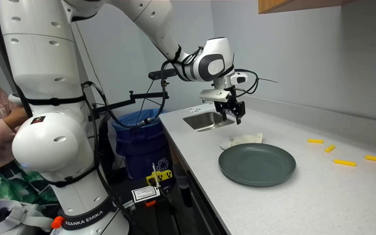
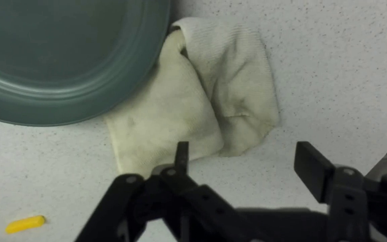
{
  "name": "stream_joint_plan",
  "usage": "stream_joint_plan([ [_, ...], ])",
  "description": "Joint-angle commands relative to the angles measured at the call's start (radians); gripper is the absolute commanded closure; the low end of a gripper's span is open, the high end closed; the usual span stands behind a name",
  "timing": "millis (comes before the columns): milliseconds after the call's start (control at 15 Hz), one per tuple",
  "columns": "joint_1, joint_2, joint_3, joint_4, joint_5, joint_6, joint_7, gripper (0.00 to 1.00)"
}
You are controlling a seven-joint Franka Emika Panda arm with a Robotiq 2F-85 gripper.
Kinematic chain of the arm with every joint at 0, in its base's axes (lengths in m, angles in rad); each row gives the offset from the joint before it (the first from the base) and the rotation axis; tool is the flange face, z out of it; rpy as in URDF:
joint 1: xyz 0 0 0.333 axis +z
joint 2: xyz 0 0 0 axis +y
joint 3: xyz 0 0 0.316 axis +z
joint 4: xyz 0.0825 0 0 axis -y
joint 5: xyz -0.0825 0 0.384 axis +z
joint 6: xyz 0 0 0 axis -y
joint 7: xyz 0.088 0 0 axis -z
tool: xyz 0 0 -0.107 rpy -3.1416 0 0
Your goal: Pick up the towel from the table, wipe the grey plate and put the towel back on the table.
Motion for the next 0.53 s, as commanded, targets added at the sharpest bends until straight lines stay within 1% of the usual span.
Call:
stream_joint_plan([
  [0,-0.014,-0.035,0.006,-0.005,0.064,-0.048,-0.064,0.00],
  [133,-0.017,-0.058,-0.002,-0.013,0.062,-0.079,-0.058,0.00],
  [467,-0.019,-0.145,-0.035,-0.042,0.022,-0.203,-0.016,0.00],
])
